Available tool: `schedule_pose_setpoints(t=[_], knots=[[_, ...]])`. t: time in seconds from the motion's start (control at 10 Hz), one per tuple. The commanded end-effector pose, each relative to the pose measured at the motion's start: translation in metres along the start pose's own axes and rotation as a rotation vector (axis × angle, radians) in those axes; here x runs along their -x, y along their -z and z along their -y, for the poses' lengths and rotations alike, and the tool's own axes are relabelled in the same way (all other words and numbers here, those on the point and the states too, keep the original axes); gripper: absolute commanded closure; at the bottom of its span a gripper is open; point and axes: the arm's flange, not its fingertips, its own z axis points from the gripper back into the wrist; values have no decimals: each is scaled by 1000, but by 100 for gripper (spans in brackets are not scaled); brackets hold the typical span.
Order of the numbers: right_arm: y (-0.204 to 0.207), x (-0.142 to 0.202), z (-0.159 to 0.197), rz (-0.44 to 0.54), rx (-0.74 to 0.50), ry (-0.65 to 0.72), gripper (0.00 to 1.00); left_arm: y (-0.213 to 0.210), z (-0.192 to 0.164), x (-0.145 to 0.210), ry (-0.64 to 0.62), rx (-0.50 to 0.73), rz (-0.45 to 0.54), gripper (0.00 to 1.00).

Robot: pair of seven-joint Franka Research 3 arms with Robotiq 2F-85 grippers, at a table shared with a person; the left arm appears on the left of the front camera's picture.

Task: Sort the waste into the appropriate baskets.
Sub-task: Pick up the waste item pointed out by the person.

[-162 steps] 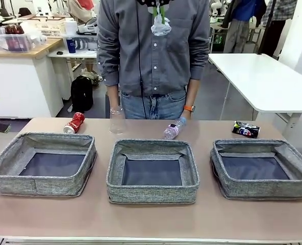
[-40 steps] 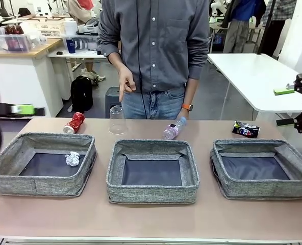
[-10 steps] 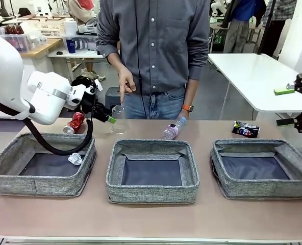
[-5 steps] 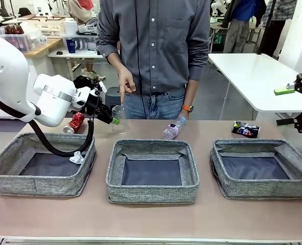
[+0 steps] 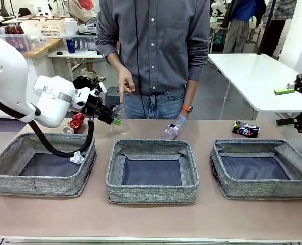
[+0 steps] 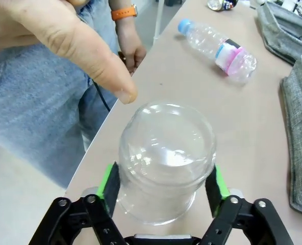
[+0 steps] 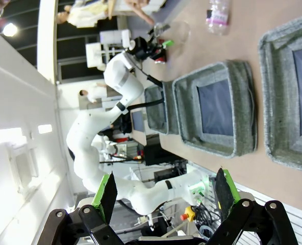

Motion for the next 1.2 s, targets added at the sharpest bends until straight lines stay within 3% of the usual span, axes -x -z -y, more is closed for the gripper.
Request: schedule_pose_setpoints(t=[0.0, 0.1, 0.2, 0.3, 0.4, 0.5, 0.6, 0.7, 0.8, 1.1], knots=[[-1, 0, 1, -1, -3, -16, 0, 4, -2, 0, 0, 19, 67, 39], [-1, 0, 1, -1, -3, -16, 0, 6, -1, 1, -3, 27, 88, 25], [-1, 0, 1, -1, -3, -16, 0, 8, -1, 3, -3, 25, 99, 58], [-1, 0, 1, -1, -3, -16, 0, 10, -1, 4, -20, 35, 118, 44], [-1, 0, 1, -1, -3, -16, 0, 11, -1, 5, -25, 39, 121, 77], [-1, 0, 1, -1, -3, -16, 0, 11, -1, 7, -28, 37, 120, 63], [-1, 0, 1, -1, -3, -16, 0, 10, 0, 7, -29, 38, 116, 97], [-1, 0, 1, -1, -3, -16, 0, 7, 0, 8, -31, 37, 117, 83], [-1, 0, 1, -1, -3, -16, 0, 4, 0, 8, -37, 41, 113, 100], [-1, 0, 1, -1, -3, -16, 0, -14, 10, 5, -32, 38, 94, 100]])
